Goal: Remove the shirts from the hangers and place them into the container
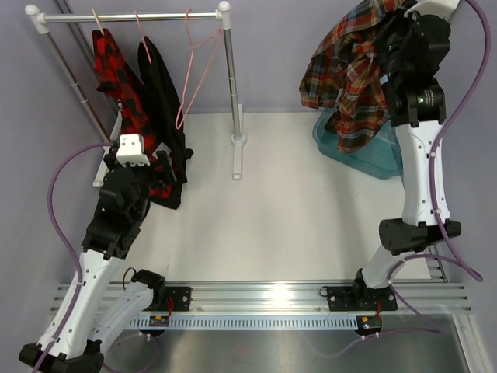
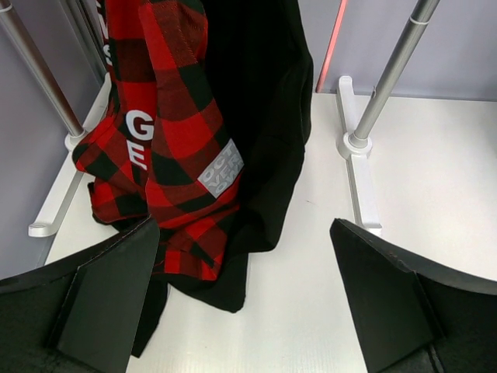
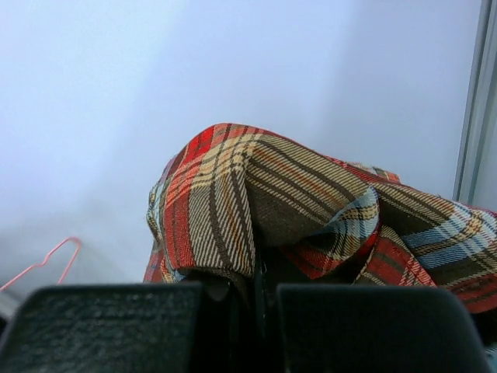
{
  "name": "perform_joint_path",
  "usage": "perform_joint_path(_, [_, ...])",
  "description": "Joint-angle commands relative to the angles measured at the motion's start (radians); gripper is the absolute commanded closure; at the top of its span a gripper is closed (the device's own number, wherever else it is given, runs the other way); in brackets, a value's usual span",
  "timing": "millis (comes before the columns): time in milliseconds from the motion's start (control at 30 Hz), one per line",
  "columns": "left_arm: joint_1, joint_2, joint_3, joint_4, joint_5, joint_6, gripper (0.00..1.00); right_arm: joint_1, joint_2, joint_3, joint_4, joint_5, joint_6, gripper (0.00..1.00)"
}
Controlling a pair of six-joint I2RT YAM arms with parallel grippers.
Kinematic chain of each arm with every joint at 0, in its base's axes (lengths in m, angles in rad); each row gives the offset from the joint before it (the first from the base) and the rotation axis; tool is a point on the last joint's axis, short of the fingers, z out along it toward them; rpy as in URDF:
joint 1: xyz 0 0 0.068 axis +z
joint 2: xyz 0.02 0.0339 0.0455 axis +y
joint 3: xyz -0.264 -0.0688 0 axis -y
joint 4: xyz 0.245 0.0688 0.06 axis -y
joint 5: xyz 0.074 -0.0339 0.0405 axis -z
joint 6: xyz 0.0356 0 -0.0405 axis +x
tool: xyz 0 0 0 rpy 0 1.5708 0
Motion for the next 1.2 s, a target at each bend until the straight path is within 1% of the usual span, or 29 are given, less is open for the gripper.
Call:
perform_joint_path(0, [0.006, 0.005, -0.005, 0.069, 0.013, -0.005, 0.01, -0.047, 0.082, 0.095, 0.189, -0.063, -0.069, 1.00])
perform_joint_path(33, [0.006, 0.007, -0.005, 0.070, 0.016, -0.007, 0.01, -0.060, 0.134, 0.159, 0.185, -0.063, -0.064, 1.00])
perform_joint_path(100, [0.006, 0.008, -0.005, 0.069, 0.019, -0.007, 0.01, -0.090, 0.181, 0.216, 0.163, -0.067, -0.061, 1.00])
perform_joint_path(167, [0.006, 0.007, -0.004, 0.070, 0.022, -0.007, 0.01, -0.103, 0.204, 0.212, 0.195, -0.063, -0.078, 1.00])
perform_joint_path(267, [0.006, 0.007, -0.005, 0.069, 0.025, -0.010, 0.01, -0.129, 0.195, 0.109, 0.257, -0.077, -0.098, 1.00])
perform_joint_path(367, [0.007, 0.010, -0.005, 0.069, 0.028, -0.011, 0.01, -0.181, 0.172, -0.003, 0.306, -0.095, -0.086, 1.00])
perform_joint_path(400, [0.007, 0.011, -0.005, 0.069, 0.030, -0.013, 0.01, -0.191, 0.167, -0.065, 0.323, -0.103, -0.075, 1.00])
perform_joint_path(500, [0.007, 0.011, -0.005, 0.069, 0.033, -0.015, 0.01, -0.244, 0.129, -0.145, 0.369, -0.127, -0.046, 1.00])
perform_joint_path(633, [0.007, 0.013, -0.007, 0.069, 0.031, -0.013, 0.01, -0.314, 0.065, -0.296, 0.407, -0.199, 0.005, 1.00])
perform_joint_path(667, [0.006, 0.013, -0.005, 0.069, 0.031, -0.013, 0.01, -0.340, 0.051, -0.320, 0.456, -0.218, 0.013, 1.00])
perform_joint_path(767, [0.007, 0.016, -0.007, 0.069, 0.031, -0.015, 0.01, -0.382, -0.003, -0.417, 0.510, -0.245, 0.045, 1.00])
perform_joint_path(800, [0.007, 0.017, -0.008, 0.069, 0.031, -0.015, 0.01, -0.394, -0.018, -0.467, 0.528, -0.277, 0.055, 1.00])
perform_joint_path(1000, [0.007, 0.020, -0.007, 0.069, 0.030, -0.015, 0.01, -0.458, -0.121, -0.558, 0.596, -0.379, 0.108, 1.00])
perform_joint_path(1167, [0.007, 0.025, -0.010, 0.069, 0.025, -0.015, 0.01, -0.480, -0.172, -0.610, 0.651, -0.383, 0.125, 1.00])
